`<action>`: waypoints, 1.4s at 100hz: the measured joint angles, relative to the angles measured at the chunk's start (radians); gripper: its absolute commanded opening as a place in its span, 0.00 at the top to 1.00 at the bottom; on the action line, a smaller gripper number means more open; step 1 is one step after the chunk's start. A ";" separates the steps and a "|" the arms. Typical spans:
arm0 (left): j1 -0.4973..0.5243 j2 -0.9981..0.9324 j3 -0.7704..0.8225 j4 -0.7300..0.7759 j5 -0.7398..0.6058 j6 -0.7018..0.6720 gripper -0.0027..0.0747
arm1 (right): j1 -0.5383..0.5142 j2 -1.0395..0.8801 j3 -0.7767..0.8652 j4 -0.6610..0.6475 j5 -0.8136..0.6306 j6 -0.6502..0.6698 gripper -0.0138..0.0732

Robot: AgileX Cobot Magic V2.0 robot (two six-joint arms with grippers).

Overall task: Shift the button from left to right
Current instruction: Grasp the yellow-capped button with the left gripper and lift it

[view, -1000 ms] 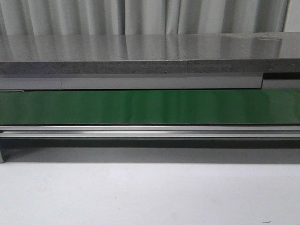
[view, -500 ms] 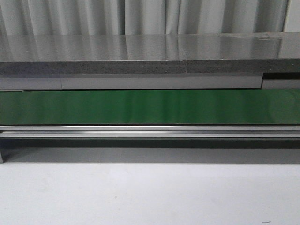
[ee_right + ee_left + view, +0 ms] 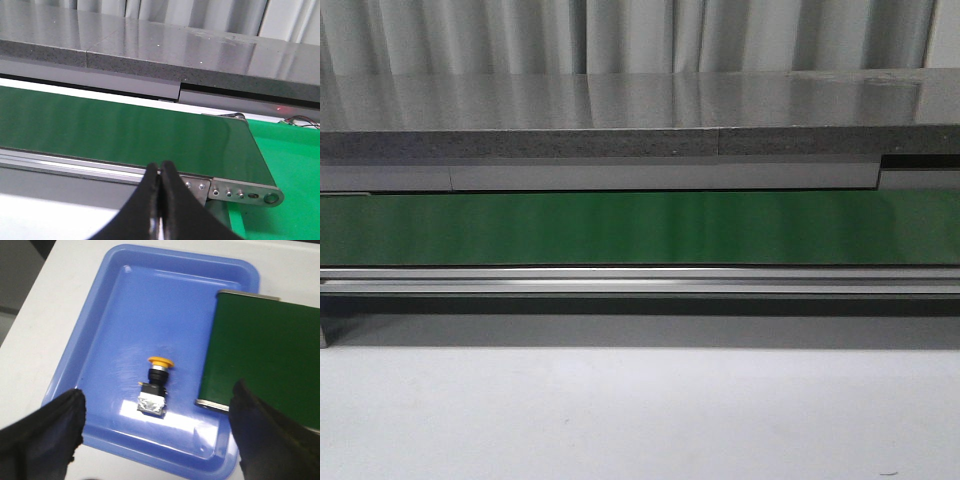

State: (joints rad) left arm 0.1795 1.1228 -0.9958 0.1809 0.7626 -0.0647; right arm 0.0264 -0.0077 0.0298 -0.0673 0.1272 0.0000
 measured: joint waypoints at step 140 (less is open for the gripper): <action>0.089 0.714 -0.031 -0.037 -0.237 0.024 0.50 | 0.000 0.000 0.000 0.000 0.000 0.000 0.92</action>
State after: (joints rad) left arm 0.2684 1.8368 -1.0272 0.1435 0.5258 -0.0412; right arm 0.0264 -0.0077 0.0298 -0.0673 0.1272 0.0000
